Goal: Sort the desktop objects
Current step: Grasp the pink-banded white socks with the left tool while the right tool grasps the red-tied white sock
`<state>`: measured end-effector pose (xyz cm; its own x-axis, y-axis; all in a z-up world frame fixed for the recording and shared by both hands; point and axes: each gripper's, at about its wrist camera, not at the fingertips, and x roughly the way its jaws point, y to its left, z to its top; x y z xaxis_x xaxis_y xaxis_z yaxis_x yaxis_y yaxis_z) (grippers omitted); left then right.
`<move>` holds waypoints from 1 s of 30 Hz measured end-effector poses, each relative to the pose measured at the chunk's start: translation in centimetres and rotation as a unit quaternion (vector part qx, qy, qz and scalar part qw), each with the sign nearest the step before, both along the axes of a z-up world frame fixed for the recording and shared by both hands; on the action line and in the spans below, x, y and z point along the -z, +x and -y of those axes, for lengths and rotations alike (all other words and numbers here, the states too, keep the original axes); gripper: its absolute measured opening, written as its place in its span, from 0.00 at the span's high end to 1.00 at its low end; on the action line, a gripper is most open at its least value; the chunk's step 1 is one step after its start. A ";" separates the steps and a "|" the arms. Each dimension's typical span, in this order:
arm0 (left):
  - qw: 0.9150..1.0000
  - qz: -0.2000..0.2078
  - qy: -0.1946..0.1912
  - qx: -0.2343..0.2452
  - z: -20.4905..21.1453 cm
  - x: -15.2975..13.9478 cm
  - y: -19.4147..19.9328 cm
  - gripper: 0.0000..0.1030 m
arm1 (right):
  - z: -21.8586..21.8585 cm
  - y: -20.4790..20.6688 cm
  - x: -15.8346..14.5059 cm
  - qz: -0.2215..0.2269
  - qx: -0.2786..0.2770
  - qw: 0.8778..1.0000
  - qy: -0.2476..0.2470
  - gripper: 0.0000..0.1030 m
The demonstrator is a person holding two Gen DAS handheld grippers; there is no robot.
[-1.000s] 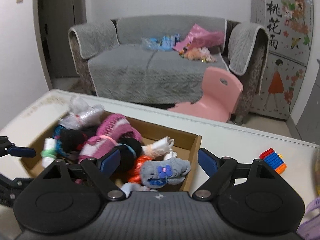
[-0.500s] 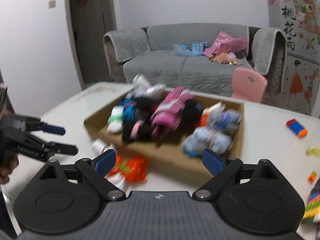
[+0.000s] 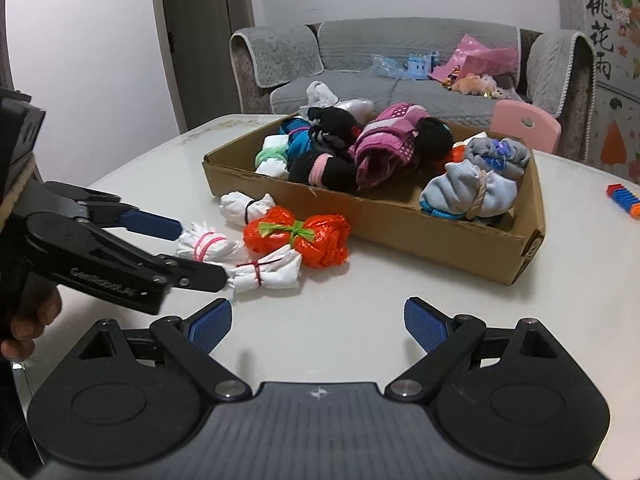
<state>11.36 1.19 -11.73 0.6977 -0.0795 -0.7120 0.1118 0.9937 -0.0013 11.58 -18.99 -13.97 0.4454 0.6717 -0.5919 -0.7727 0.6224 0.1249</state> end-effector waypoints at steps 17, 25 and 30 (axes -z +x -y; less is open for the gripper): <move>0.997 -0.010 -0.042 -0.066 -2.8 0.5 1.2 0.15 | -2.0 -0.8 0.3 0.008 -0.008 1.000 -0.010 0.11; 0.995 -0.005 -0.047 -0.085 -4.6 0.4 1.3 0.15 | -4.2 -1.1 1.1 -0.015 0.025 0.999 -0.017 0.06; 0.995 -0.002 -0.042 -0.091 -5.5 0.5 1.3 0.15 | -5.6 -0.7 1.1 -0.019 0.058 0.998 -0.018 0.05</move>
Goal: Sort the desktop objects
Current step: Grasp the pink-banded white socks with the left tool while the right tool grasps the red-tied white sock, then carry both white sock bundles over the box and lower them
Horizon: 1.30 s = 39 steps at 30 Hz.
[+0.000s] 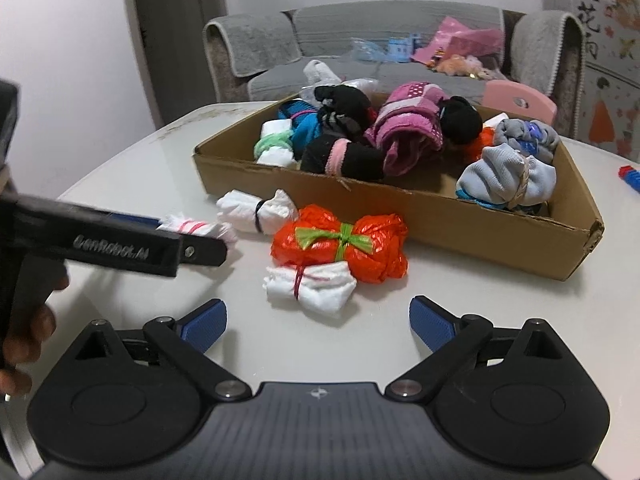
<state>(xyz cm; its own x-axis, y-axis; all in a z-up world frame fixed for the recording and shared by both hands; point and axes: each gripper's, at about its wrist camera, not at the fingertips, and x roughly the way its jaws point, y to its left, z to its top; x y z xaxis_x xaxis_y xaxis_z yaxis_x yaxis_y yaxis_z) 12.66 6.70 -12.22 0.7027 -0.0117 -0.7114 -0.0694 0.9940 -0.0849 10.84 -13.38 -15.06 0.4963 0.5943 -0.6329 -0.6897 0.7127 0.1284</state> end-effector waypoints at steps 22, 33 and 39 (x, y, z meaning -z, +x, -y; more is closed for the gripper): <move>1.000 0.006 0.013 0.004 -1.8 -0.1 -0.6 0.30 | -1.2 -0.9 0.0 0.042 0.055 0.997 -0.021 0.58; 1.000 -0.001 0.016 0.011 -1.8 -0.4 -1.6 0.31 | 2.2 -1.4 -0.2 0.030 0.070 0.997 -0.002 0.58; 1.000 -0.001 0.021 0.012 -1.5 -1.1 -2.9 0.32 | 4.5 -1.9 -0.2 0.028 0.072 0.997 0.000 0.58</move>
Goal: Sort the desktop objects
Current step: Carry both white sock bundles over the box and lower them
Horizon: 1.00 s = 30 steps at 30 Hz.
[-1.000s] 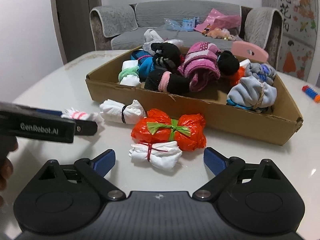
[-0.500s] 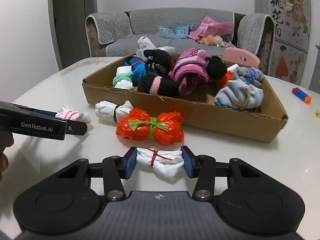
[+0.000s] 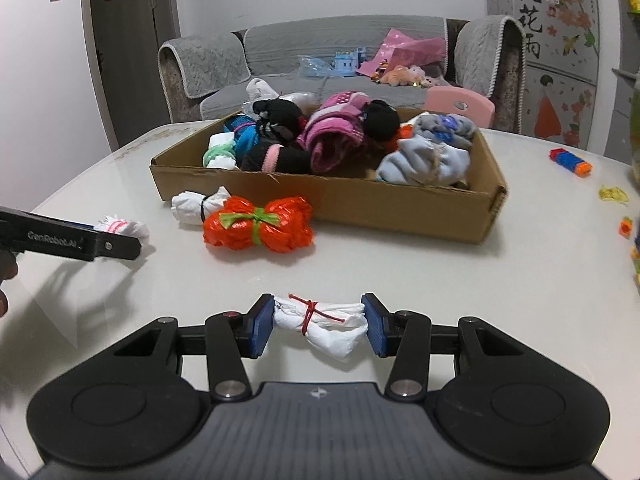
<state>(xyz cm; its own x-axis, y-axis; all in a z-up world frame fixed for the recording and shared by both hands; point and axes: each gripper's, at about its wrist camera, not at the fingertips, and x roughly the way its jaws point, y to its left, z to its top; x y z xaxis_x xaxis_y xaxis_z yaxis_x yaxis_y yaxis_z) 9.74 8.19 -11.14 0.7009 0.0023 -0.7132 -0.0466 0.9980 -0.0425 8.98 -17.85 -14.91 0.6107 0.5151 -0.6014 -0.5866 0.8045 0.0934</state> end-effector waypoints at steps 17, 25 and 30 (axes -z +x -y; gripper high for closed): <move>0.997 0.068 0.028 0.002 -0.9 -7.1 -3.6 0.32 | 7.4 2.3 -5.4 0.029 0.044 0.998 0.038 0.58; 0.993 0.106 0.046 0.005 -0.9 -11.6 -0.7 0.32 | 7.3 4.7 -9.4 0.071 0.040 0.996 0.046 0.58; 0.991 0.122 0.056 0.020 0.2 -14.1 1.7 0.32 | 6.2 6.5 -12.0 0.095 0.027 0.994 0.050 0.58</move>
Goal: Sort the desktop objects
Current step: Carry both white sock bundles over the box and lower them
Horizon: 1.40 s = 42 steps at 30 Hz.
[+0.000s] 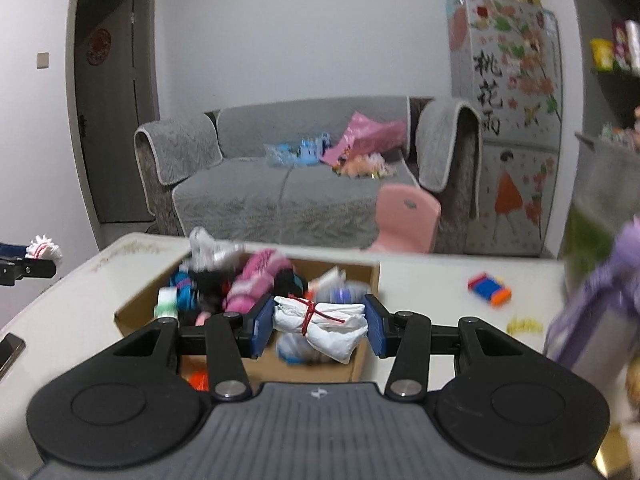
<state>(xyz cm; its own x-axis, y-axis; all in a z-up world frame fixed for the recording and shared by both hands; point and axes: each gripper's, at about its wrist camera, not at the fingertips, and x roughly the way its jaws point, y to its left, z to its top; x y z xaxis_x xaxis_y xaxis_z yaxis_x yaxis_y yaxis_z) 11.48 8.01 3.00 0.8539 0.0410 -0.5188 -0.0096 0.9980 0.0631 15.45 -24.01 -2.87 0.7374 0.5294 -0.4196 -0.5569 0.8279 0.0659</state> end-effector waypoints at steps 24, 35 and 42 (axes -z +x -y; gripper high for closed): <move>0.990 -0.118 0.000 0.081 5.4 8.7 11.2 0.32 | -8.2 4.3 3.9 -0.072 -0.095 0.992 -0.047 0.57; 0.988 -0.132 -0.009 0.080 4.9 11.3 11.8 0.31 | -10.8 4.8 7.1 -0.091 -0.111 0.986 -0.083 0.57; 0.988 -0.129 -0.007 0.081 4.6 12.0 10.8 0.32 | -11.3 4.8 8.9 -0.105 -0.113 0.983 -0.096 0.57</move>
<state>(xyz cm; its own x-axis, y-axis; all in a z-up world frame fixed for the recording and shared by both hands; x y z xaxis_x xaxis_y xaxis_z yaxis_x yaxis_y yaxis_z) 22.28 3.44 -9.02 0.6882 -0.0934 -0.7195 0.1647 0.9859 0.0295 20.30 -12.68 -11.73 0.4957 0.5663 -0.6585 -0.7196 0.6923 0.0537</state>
